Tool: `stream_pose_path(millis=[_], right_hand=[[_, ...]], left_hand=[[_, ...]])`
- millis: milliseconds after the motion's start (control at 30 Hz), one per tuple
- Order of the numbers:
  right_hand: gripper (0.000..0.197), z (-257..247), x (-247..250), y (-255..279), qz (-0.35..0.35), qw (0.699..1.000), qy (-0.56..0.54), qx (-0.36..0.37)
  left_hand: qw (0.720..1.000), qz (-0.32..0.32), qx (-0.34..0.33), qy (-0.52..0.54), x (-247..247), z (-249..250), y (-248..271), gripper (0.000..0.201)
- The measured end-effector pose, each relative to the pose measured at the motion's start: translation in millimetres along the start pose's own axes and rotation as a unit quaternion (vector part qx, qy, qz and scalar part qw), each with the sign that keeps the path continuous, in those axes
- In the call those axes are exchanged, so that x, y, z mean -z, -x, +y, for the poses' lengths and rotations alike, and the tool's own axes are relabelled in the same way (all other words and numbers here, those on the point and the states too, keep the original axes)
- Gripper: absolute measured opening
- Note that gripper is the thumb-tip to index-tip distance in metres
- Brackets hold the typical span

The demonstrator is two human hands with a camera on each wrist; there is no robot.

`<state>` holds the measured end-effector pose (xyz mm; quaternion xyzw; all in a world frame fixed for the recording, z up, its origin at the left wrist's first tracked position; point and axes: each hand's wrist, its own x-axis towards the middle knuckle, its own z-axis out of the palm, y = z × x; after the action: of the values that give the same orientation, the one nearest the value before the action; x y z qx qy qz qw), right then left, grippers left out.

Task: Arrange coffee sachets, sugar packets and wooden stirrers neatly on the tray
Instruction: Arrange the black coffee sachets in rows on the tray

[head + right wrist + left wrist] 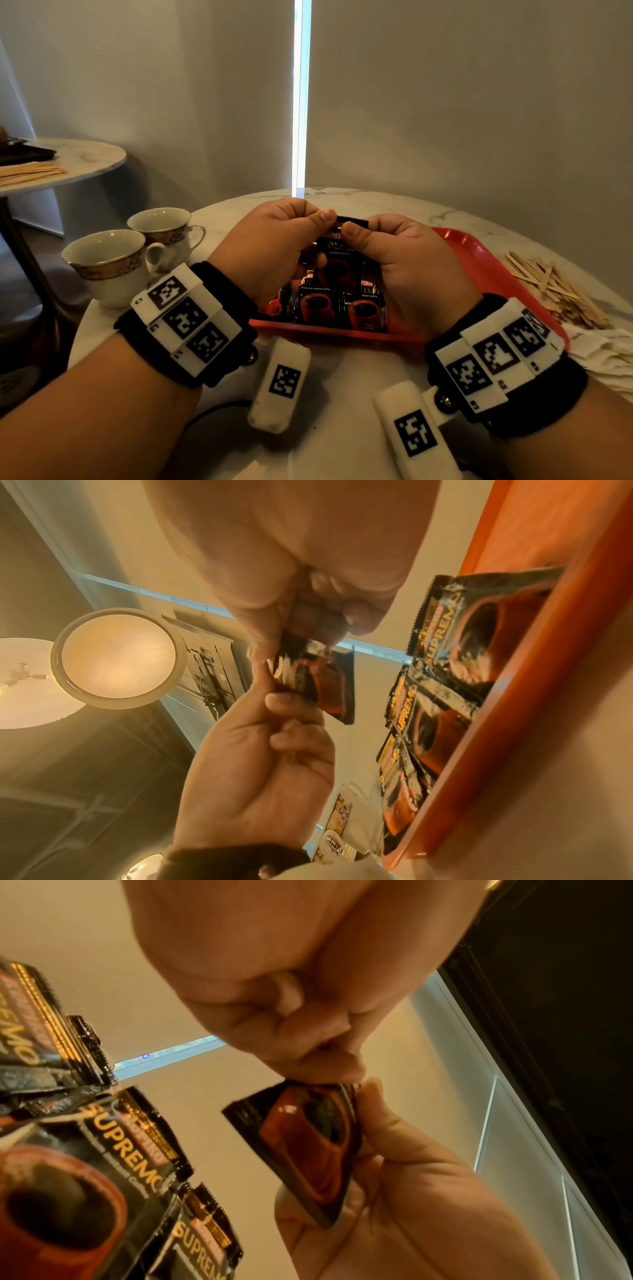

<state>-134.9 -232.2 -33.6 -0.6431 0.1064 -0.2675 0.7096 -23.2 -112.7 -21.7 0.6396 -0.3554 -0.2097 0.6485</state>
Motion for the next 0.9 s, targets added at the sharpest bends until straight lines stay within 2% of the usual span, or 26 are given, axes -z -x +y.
stream_pose_path(millis=[200, 300, 400, 467, 567, 733, 833, 900], right_hand=[[0.008, 4.4, 2.2, -4.1, 0.026, 1.000, 0.016, 0.008], [0.007, 4.6, 2.8, -4.7, 0.018, 1.000, 0.007, -0.003], [0.016, 3.2, 3.3, -4.0, -0.002, 1.000, 0.001, -0.017], [0.020, 2.1, 4.1, -4.6, 0.010, 1.000, -0.008, -0.017], [0.012, 2.0, 13.0, -12.0, 0.064, 0.998, -0.003, 0.012], [0.017, 10.6, 48.1, -35.5, 0.187, 0.981, 0.011, 0.042], [0.016, 20.3, 63.1, -45.1, 0.246, 0.969, -0.008, 0.004], [0.018, 28.3, 69.3, -48.4, 0.271, 0.961, -0.022, -0.049]], left_hand=[[1.000, -0.010, 0.001, -0.004, 3.6, -0.3, -0.3, 0.023], [1.000, -0.008, 0.006, -0.024, 6.4, 0.0, -1.2, 0.012], [1.000, -0.006, 0.019, -0.009, 8.2, -0.1, -2.7, 0.012], [1.000, 0.001, 0.020, 0.001, 9.7, -0.6, -3.6, 0.012], [0.999, 0.023, 0.019, 0.021, 14.1, -0.4, -4.6, 0.011], [0.993, 0.092, 0.023, 0.070, 27.3, 1.3, -10.5, 0.007], [0.991, 0.116, 0.030, 0.063, 39.5, -0.1, -14.3, 0.008], [0.989, 0.131, 0.038, 0.053, 48.1, -1.6, -16.4, 0.009]])
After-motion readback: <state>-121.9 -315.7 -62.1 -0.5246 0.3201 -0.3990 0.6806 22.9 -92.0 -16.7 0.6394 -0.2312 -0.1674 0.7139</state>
